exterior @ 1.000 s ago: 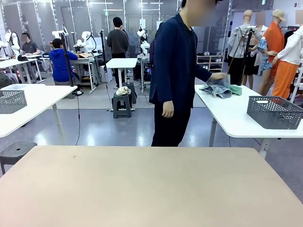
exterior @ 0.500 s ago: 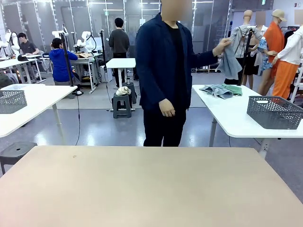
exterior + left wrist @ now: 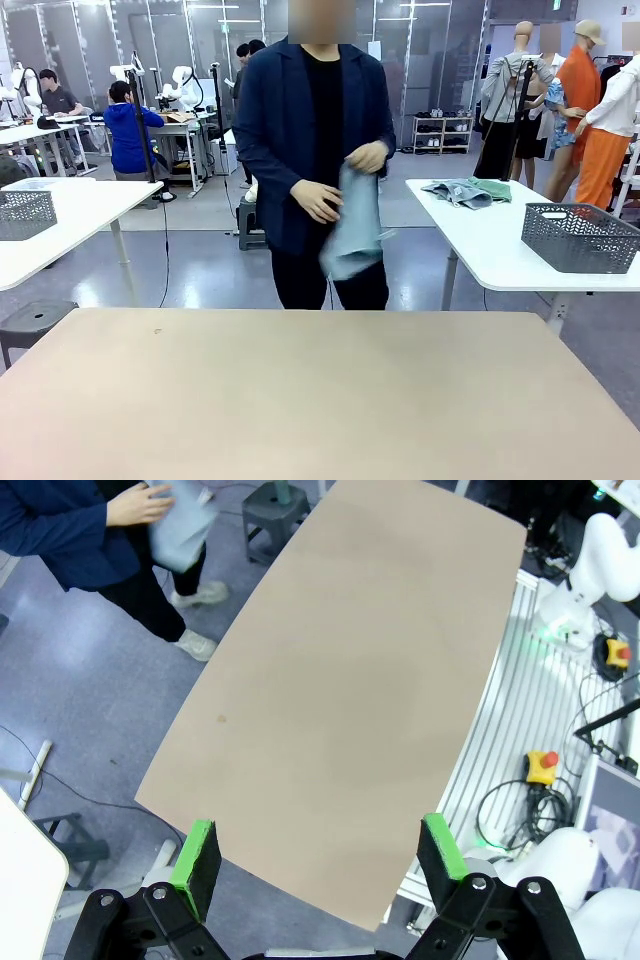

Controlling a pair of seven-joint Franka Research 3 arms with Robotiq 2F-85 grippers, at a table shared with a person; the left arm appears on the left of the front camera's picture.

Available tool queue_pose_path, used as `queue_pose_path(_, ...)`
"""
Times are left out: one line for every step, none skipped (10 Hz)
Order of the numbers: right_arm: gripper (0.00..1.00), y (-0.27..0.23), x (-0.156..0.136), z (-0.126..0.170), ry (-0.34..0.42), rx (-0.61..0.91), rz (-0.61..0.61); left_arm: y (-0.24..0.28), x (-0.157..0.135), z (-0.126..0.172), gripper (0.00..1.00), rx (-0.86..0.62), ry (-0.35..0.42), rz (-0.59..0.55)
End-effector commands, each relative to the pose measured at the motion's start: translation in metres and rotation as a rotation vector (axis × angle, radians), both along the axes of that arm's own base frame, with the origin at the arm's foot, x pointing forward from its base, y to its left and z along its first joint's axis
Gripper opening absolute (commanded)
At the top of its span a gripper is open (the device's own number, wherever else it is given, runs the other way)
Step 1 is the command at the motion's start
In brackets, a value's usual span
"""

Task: Fold the towels and place them in the basket.
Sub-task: When a person lays out a Towel with hook on the table, fold it in half twice.

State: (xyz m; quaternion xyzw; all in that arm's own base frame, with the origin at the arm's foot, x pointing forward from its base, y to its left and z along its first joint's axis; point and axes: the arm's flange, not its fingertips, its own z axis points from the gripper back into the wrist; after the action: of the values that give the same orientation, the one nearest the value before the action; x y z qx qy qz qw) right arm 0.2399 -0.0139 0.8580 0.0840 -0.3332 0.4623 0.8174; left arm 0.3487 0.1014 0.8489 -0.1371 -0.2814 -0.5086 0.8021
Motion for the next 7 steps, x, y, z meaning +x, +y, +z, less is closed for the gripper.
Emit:
queue_pose_path(1.00, 0.0010, 0.0006, -0.0006, 0.000, -0.002, 0.017, 0.0005, -0.0007, 0.0001, 1.00, -0.001, -0.002, 0.001)
queue_pose_path(1.00, 0.0010, 0.0006, -0.0006, 0.000, -0.002, 0.017, 0.0005, -0.0007, 0.0001, 1.00, -0.001, -0.002, 0.001)
queue_pose_path(1.00, 0.0010, 0.0006, -0.0006, 0.000, -0.002, 0.017, 0.0005, -0.0007, 0.0001, 1.00, -0.001, -0.002, 0.001)
queue_pose_path(1.00, 0.0010, 0.0006, -0.0006, 0.000, -0.002, 0.017, 0.0005, -0.0007, 0.0001, 1.00, -0.001, -0.002, 0.001)
queue_pose_path(1.00, 0.0010, 0.0006, -0.0006, 0.000, -0.002, 0.017, 0.0005, -0.0007, 0.0001, 1.00, -0.001, -0.002, 0.001)
queue_pose_path(1.00, 0.0010, 0.0006, -0.0006, 0.000, -0.002, 0.017, 0.0005, -0.0007, 0.0001, 1.00, -0.001, -0.002, 0.001)
queue_pose_path(1.00, 0.0010, 0.0006, -0.0006, 0.000, -0.002, 0.017, 0.0005, -0.0007, 0.0001, 1.00, -0.001, -0.002, 0.001)
